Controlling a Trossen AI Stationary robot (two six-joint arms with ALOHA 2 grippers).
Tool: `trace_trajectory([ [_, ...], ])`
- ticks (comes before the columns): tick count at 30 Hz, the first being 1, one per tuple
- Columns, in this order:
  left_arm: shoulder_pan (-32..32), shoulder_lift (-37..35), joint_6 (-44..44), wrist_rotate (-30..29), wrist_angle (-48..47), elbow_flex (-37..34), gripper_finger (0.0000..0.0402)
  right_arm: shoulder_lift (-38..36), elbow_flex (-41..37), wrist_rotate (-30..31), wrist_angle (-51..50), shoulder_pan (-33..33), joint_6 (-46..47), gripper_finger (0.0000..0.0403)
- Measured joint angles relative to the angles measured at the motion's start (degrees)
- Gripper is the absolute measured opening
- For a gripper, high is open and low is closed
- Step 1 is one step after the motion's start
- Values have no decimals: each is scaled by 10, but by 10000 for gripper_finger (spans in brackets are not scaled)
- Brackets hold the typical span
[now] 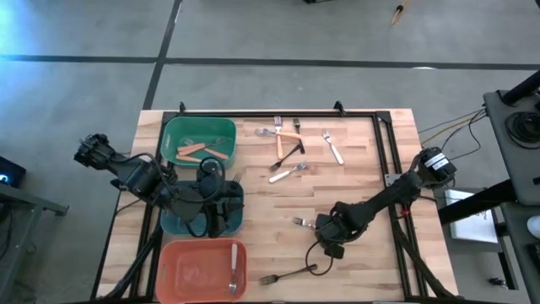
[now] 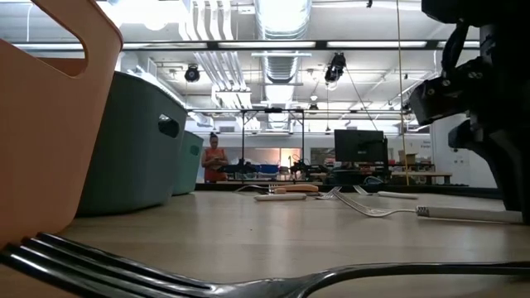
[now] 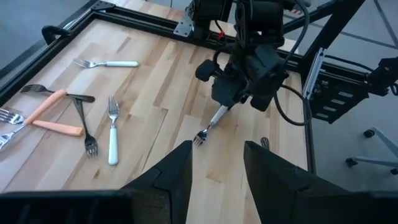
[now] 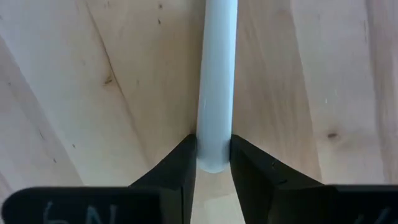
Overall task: Sort silverware by color (type)
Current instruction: Put the white fork into the orange bin
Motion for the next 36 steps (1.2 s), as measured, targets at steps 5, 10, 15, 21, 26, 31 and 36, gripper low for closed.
trace_trajectory([
  [5, 0, 0, 0, -1, 0, 0, 127, 18, 2, -2, 32, -3, 2, 39],
  [10, 0, 0, -2, -13, 0, 0, 127, 15, 1, -3, 59, -3, 11, 12],
  [15, 0, -2, -2, -15, 0, 0, 127, 5, 0, -7, 81, -3, 19, 10],
  [21, 0, -4, -8, -15, 0, 0, 127, 10, 0, -24, 106, -3, 25, 9],
  [26, 0, -5, -11, -15, -1, 0, 127, 10, 0, -33, 131, -3, 33, 11],
  [31, 0, -5, -11, -15, -3, 0, 127, 19, 0, -33, 131, -2, 34, 12],
  [36, 0, -5, -11, -15, -12, 0, 127, 47, 2, -33, 151, -1, 43, 12],
])
